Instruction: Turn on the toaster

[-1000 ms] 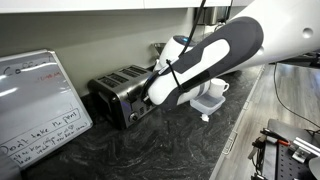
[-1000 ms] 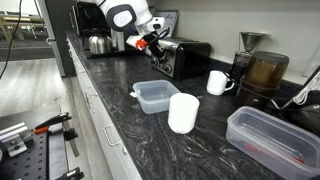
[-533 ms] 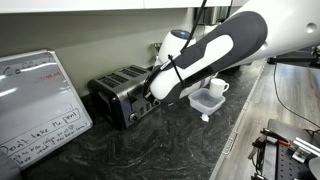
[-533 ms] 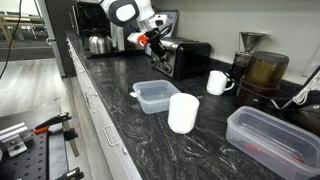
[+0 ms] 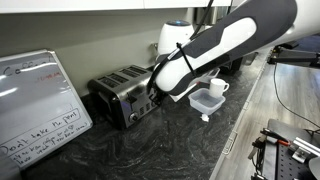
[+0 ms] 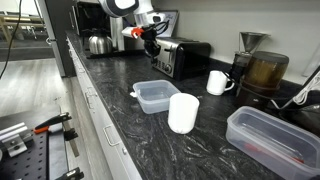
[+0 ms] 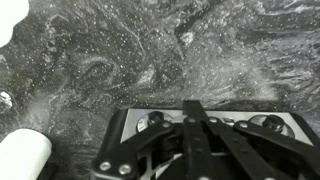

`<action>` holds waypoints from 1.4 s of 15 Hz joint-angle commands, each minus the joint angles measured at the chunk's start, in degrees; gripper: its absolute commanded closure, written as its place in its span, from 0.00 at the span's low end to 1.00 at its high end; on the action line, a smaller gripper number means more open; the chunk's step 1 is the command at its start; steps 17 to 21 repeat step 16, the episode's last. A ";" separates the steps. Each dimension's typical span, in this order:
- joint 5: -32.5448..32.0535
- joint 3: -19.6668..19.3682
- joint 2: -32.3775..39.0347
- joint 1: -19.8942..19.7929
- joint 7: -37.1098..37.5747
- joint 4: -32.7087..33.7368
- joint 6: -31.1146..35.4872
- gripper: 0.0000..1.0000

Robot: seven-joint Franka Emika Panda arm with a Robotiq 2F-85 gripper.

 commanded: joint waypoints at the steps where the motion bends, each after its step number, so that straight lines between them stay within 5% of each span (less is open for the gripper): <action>1: -3.26 -4.46 5.46 4.79 1.39 -3.98 -4.55 1.00; 13: -13.02 -20.41 15.70 21.17 7.30 -8.75 -9.10 1.00; 16: -14.84 -22.86 17.82 24.42 8.60 -9.52 -8.49 1.00; 21: -14.84 -22.86 17.82 24.42 8.60 -9.52 -8.49 1.00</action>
